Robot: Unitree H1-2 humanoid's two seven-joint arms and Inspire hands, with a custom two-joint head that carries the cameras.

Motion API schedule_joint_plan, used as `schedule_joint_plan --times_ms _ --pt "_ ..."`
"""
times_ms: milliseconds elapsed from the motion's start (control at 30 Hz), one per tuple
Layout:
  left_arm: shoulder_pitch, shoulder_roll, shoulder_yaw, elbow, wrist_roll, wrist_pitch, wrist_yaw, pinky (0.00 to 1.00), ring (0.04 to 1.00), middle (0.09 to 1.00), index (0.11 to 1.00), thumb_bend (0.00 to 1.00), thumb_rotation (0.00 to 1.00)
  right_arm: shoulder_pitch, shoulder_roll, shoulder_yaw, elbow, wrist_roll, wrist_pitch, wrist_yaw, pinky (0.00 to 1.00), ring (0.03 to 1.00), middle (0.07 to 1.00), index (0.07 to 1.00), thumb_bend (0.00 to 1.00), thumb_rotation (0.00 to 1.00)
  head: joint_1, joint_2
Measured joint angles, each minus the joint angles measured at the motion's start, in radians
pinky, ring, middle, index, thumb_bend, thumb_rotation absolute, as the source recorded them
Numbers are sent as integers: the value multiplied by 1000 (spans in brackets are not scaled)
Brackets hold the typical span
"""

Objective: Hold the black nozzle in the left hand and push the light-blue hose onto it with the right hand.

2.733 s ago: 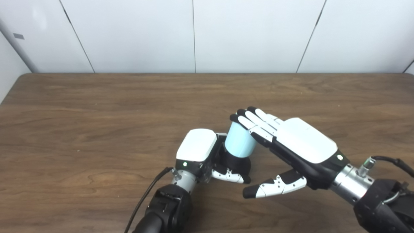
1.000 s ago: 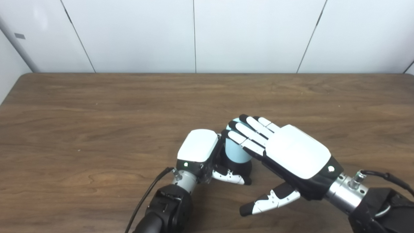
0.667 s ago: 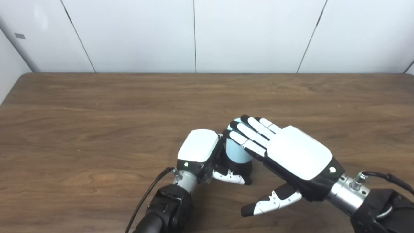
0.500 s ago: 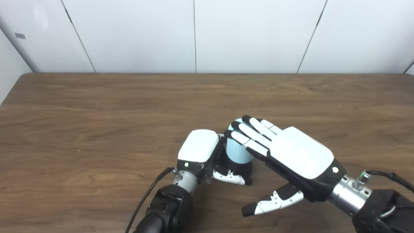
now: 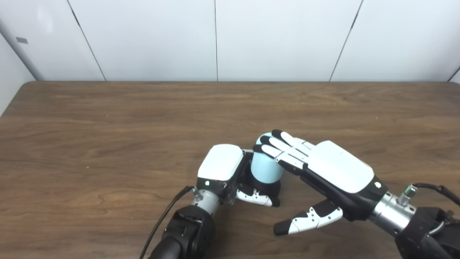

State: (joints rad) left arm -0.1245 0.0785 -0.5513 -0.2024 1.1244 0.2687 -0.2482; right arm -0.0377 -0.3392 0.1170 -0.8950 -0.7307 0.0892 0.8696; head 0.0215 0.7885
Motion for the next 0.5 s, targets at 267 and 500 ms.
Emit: schedule_joint_plan --times_ms 267,500 --pt "0 0 0 -3 6 1 -7 356 421 451 506 504 0 3 -23 43 0 -44 1 -28 953 965 944 923 611 877 2 3" --pt "0 -2 0 -4 6 0 -9 366 426 460 502 505 0 4 -24 68 0 -71 2 -31 956 974 944 926 607 864 2 0"
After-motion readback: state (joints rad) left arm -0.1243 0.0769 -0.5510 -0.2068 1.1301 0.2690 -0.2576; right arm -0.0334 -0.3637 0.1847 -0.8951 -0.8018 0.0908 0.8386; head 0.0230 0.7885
